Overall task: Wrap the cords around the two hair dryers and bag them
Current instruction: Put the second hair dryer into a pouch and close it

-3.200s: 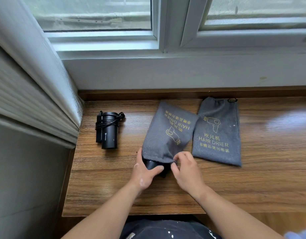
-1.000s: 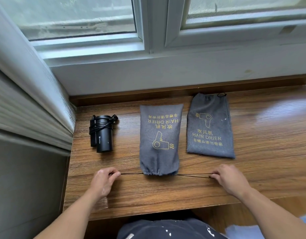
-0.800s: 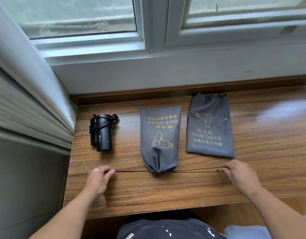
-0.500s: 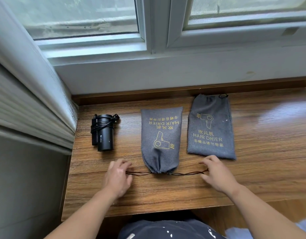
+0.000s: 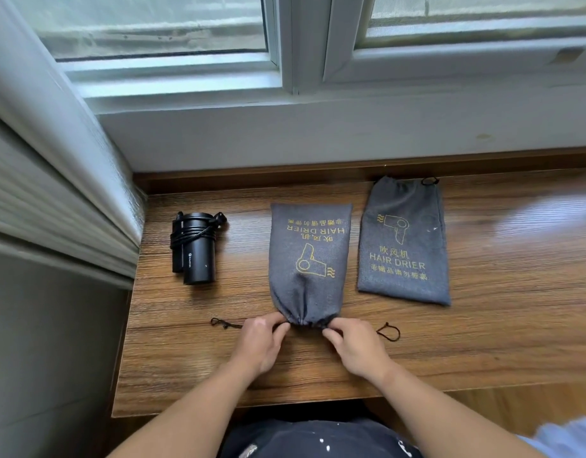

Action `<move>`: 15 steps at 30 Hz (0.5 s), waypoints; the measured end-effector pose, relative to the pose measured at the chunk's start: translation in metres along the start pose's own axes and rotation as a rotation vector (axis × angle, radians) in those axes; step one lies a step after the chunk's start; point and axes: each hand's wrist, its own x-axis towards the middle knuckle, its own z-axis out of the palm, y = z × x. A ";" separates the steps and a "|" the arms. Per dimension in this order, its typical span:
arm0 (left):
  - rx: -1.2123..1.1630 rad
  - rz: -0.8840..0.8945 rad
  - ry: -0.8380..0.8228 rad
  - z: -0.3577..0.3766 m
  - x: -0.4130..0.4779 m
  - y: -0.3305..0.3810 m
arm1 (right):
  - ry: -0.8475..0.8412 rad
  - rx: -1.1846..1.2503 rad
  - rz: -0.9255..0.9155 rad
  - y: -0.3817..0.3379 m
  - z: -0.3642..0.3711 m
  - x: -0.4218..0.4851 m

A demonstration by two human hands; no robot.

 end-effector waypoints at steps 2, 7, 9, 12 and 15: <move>-0.112 -0.013 -0.026 -0.014 -0.001 0.008 | -0.014 0.118 0.012 -0.003 -0.012 -0.002; -0.263 -0.029 0.029 -0.059 0.002 0.033 | 0.120 0.291 -0.061 -0.028 -0.062 -0.011; -0.307 -0.009 0.089 -0.083 0.004 0.046 | 0.171 0.306 -0.115 -0.039 -0.088 -0.011; -0.277 0.080 0.145 -0.124 0.006 0.063 | 0.224 0.372 -0.168 -0.047 -0.128 -0.010; -0.222 0.186 0.198 -0.161 0.008 0.074 | 0.272 0.397 -0.198 -0.048 -0.160 -0.014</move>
